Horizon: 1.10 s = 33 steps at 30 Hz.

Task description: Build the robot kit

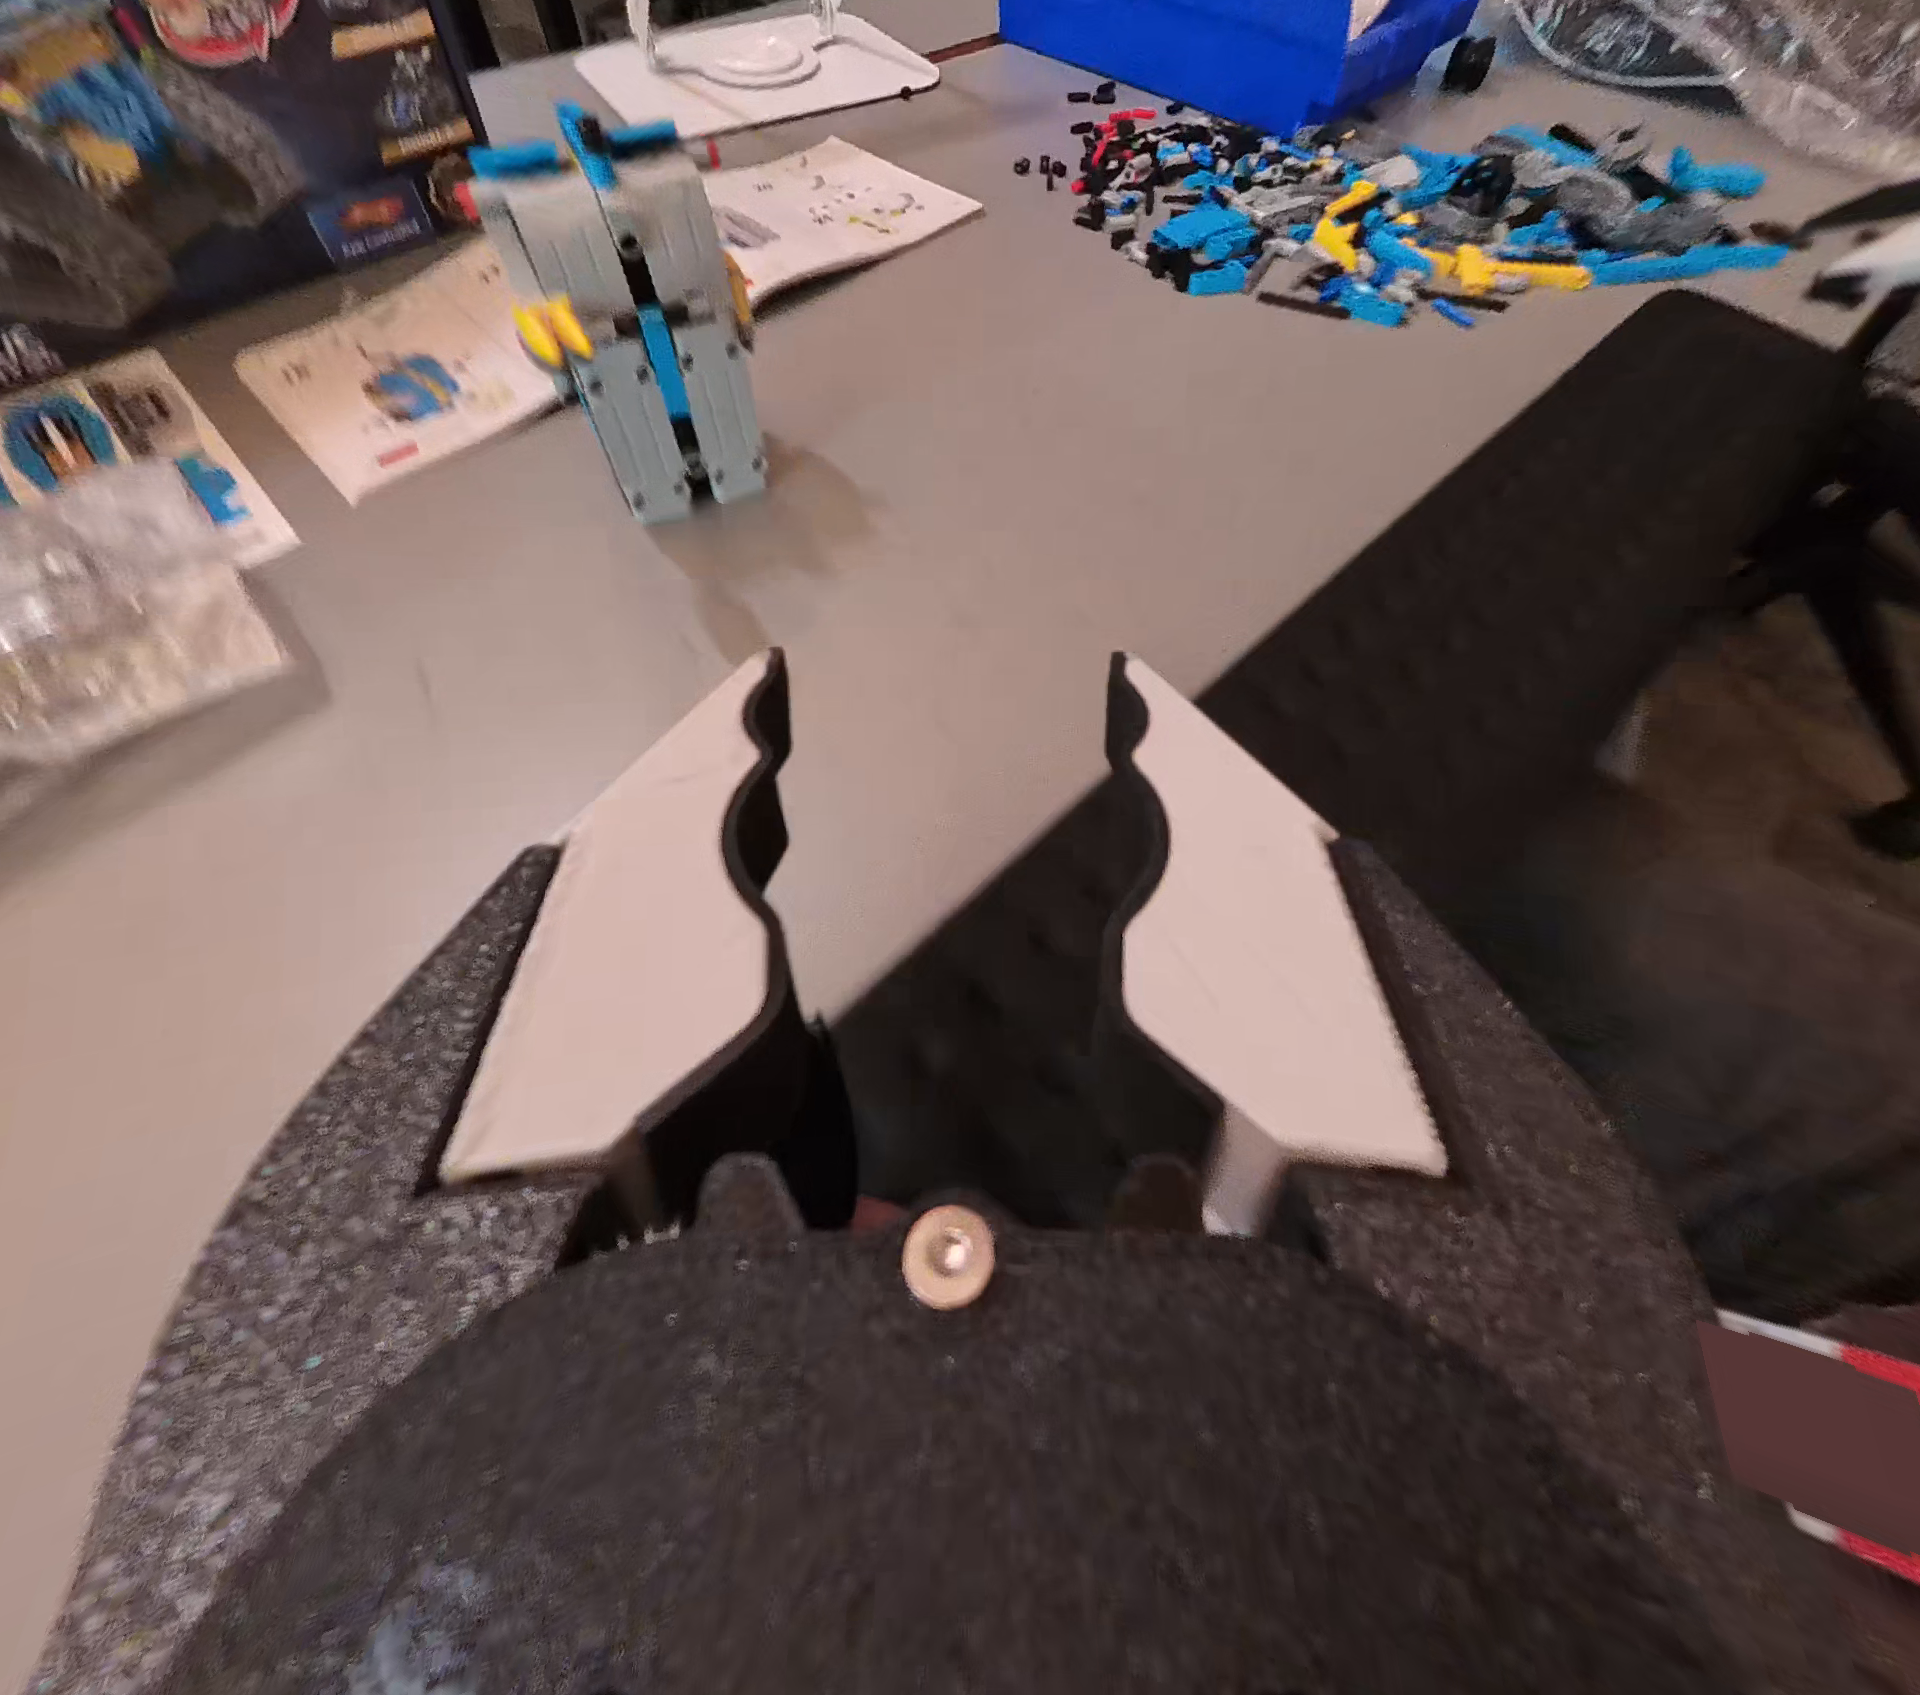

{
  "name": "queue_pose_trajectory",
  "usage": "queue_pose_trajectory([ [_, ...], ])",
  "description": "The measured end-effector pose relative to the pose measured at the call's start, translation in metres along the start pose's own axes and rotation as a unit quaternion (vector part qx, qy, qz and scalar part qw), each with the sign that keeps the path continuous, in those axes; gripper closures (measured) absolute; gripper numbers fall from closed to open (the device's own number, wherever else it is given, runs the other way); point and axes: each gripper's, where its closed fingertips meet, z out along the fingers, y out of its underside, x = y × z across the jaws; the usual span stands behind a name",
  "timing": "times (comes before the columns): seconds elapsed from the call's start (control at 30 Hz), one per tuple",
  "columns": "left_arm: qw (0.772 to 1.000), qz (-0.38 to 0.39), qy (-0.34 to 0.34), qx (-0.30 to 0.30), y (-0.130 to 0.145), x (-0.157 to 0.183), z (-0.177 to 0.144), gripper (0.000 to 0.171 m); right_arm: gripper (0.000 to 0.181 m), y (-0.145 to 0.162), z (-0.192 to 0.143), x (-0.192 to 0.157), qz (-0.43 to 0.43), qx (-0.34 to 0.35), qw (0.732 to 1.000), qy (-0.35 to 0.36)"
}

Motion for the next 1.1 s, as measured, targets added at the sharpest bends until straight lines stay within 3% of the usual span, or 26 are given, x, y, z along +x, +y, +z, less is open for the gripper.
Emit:
queue_pose_trajectory([
  [0.13, 1.0, 0.018, 0.007, -0.008, -0.019, -0.026, 0.034, 0.11, 0.136, -0.023, 0.006, 0.091, -0.001, -0.023, 0.995, 0.095],
  [0.27, 0.998, -0.029, 0.054, -0.018, -0.029, -0.026, 0.057, 0.111, 0.144, -0.005, -0.013, 0.16, 0.033, -0.053, 0.979, 0.195],
  [0.43, 0.991, -0.038, 0.124, -0.019, -0.051, 0.003, 0.078, 0.111, 0.142, 0.022, -0.029, 0.172, 0.118, -0.034, 0.972, 0.199],
  [0.63, 0.989, 0.04, 0.136, 0.03, -0.11, 0.012, 0.078, 0.111, 0.141, 0.016, -0.026, 0.171, 0.148, 0.005, 0.969, 0.196],
  [0.77, 0.993, 0.044, 0.09, 0.055, -0.125, -0.023, 0.083, 0.111, 0.142, 0.008, 0.007, 0.17, 0.113, -0.021, 0.975, 0.189],
  [0.97, 0.994, -0.031, -0.031, 0.104, -0.107, -0.107, 0.096, 0.113, 0.152, 0.007, 0.051, 0.198, 0.128, -0.072, 0.97, 0.192],
  [1.1, 0.989, -0.108, -0.012, 0.096, -0.093, -0.116, 0.099, 0.116, 0.158, 0.014, 0.062, 0.205, 0.142, -0.103, 0.965, 0.196],
])
